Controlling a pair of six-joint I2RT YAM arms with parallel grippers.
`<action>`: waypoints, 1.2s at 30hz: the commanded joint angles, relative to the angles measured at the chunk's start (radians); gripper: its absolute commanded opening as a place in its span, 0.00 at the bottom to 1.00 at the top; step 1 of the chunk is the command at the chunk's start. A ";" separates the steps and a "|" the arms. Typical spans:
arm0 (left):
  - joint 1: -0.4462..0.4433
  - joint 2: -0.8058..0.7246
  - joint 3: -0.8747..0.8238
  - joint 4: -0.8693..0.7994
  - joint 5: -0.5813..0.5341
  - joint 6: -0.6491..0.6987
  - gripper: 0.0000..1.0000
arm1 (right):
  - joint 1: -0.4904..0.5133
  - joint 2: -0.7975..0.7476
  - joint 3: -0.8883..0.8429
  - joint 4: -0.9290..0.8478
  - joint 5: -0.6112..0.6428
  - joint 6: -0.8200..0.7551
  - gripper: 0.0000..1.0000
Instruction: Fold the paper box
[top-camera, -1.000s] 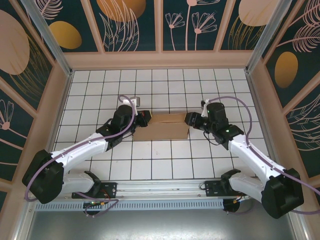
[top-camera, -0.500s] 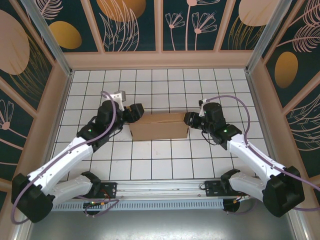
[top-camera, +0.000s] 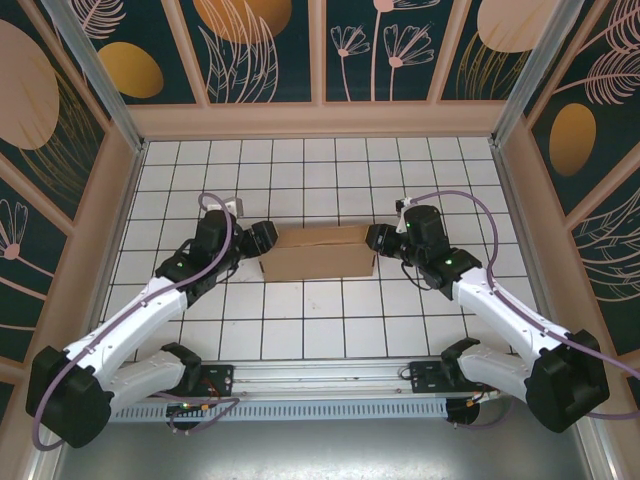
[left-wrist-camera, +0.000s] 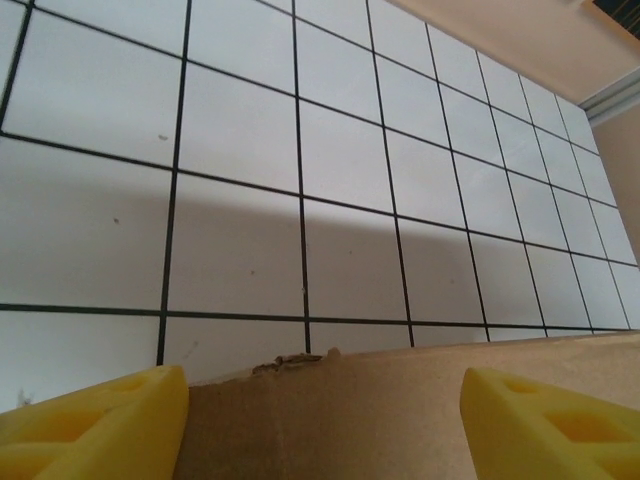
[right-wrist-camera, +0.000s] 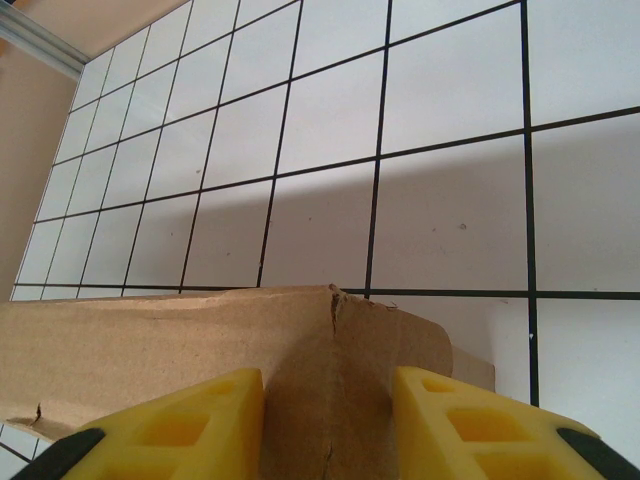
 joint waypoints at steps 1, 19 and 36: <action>0.004 0.011 -0.037 0.086 0.083 -0.060 0.72 | 0.014 0.017 -0.026 -0.094 0.013 0.003 0.38; 0.004 0.020 -0.060 0.346 0.115 -0.210 0.50 | 0.021 0.021 0.082 0.035 -0.111 0.110 0.36; 0.114 0.295 0.118 0.374 0.141 -0.182 0.51 | -0.076 0.297 0.305 0.017 -0.109 0.064 0.37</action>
